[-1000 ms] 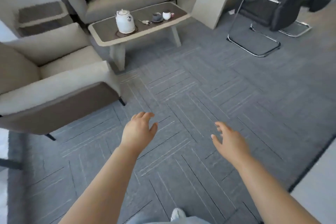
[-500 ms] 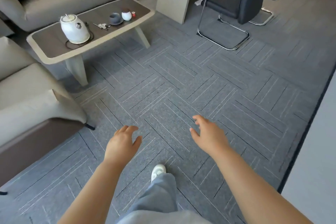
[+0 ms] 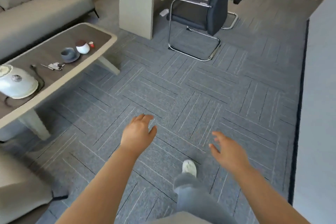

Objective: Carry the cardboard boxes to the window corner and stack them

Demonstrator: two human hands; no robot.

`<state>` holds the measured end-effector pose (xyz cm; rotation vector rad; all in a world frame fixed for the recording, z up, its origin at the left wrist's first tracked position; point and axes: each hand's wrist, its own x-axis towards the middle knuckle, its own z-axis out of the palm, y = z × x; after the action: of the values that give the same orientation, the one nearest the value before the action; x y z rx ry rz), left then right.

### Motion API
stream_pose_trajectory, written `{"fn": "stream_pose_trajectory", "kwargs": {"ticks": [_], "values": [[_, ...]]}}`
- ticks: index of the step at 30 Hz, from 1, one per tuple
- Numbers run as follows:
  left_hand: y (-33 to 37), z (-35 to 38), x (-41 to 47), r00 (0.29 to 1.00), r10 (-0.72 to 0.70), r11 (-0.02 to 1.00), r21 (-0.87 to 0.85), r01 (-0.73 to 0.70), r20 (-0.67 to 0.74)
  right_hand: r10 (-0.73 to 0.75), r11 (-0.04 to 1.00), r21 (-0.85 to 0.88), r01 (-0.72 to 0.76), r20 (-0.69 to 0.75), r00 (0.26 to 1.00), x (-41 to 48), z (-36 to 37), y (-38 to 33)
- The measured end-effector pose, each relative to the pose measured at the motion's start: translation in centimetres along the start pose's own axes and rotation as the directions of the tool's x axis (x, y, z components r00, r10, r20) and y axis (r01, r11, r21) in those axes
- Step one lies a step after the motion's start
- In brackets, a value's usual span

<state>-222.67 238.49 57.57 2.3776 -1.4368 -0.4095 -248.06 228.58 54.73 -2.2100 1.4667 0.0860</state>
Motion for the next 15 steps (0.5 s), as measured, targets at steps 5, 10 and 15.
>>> {"fn": "stream_pose_trajectory", "kwargs": {"ticks": [5, 10, 15], "values": [[3.5, 1.9, 11.8, 0.999, 0.024, 0.999, -0.036, -0.022, 0.035, 0.045, 0.999, 0.008, -0.045, 0.009, 0.999, 10.3, -3.4, 3.1], [4.9, 1.8, 20.7, 0.999, -0.027, 1.0, -0.012, 0.027, 0.035, -0.078, 0.996, -0.034, 0.078, 0.005, 0.997, 22.5, -8.7, 1.5], [1.8, 0.7, 26.3, 0.982, -0.184, 0.983, -0.013, 0.185, 0.028, -0.235, 0.971, -0.037, 0.235, 0.012, 0.972, 33.9, -12.4, -5.5]]}}
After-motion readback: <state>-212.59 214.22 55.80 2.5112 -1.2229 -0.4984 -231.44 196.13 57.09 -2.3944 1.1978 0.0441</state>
